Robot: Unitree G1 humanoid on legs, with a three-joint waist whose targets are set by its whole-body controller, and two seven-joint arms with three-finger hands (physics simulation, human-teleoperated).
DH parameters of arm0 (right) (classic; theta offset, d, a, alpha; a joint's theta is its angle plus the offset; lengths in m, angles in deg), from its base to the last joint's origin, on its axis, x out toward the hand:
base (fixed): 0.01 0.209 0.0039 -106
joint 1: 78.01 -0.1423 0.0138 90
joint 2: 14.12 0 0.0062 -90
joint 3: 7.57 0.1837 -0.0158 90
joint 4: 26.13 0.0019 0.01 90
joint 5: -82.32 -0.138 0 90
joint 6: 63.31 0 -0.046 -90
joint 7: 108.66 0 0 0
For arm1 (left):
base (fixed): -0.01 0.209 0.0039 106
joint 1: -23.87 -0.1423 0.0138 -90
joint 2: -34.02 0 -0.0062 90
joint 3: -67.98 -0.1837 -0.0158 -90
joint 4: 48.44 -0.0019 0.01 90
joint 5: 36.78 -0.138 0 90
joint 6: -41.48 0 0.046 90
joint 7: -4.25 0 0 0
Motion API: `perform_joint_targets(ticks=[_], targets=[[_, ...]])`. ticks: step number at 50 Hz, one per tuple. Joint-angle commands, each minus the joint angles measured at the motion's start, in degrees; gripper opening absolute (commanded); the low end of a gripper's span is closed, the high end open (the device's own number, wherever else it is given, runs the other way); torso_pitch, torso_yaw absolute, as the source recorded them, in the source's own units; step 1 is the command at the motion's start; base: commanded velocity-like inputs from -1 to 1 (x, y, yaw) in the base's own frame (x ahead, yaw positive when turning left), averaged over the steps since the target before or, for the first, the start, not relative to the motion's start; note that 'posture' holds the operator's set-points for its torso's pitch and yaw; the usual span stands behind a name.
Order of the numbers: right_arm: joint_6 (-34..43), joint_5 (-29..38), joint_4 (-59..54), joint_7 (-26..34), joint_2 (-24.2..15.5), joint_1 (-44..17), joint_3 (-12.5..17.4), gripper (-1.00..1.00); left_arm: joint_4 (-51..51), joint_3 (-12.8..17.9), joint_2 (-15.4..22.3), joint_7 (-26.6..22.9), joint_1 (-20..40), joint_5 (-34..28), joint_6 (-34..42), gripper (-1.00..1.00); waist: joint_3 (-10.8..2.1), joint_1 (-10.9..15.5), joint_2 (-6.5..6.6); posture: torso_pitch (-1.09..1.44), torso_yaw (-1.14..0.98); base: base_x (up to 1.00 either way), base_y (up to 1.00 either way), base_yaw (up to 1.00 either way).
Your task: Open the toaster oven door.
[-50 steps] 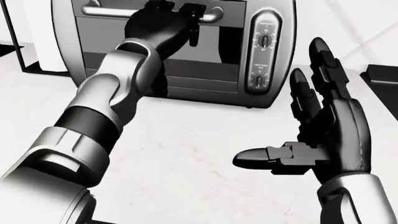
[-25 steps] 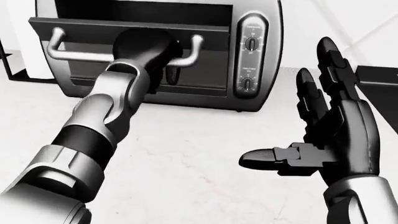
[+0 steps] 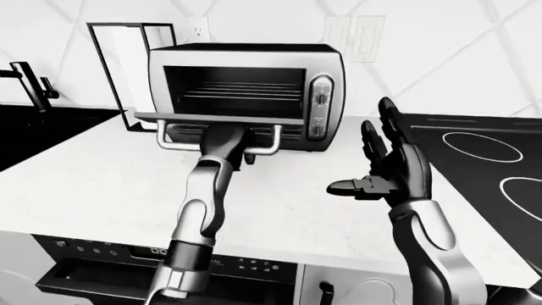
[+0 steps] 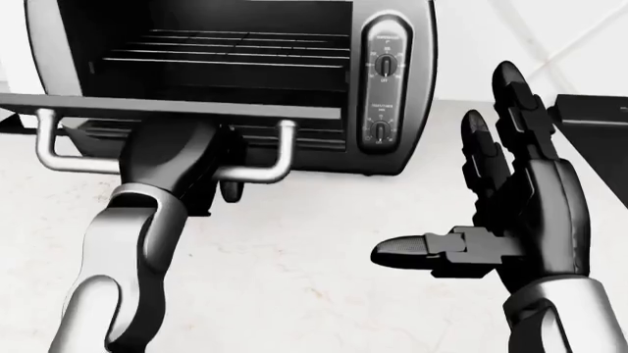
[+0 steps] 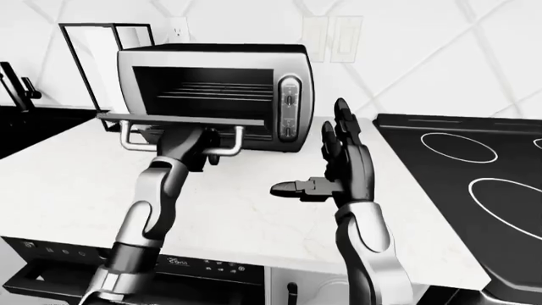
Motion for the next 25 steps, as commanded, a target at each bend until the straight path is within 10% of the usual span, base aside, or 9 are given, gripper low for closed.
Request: perform_joint_targets(ticks=[1,16,25], targets=[[-1.9,0.0,1.5,0.2,-0.2,-1.4,0.1,1.00,3.6,1.2,0.5,0.8,2.0,-0.2,0.1,-0.79,-0.85,0.2,-0.08,-0.37,0.00,0.00,0.00,0.00],[-2.4,0.4,1.2,0.3,0.0,-1.3,-0.4,1.00,22.1,1.6,-0.9,-1.8,-13.8,-0.5,0.7,-0.69,-1.14,0.1,0.22,-0.37,0.00,0.00,0.00,0.00],[-2.4,0.4,1.1,0.3,0.1,-1.3,-0.4,1.00,28.6,1.2,-1.7,-2.3,-21.1,-0.2,0.3,-0.27,-1.24,0.5,0.14,-0.37,0.00,0.00,0.00,0.00]])
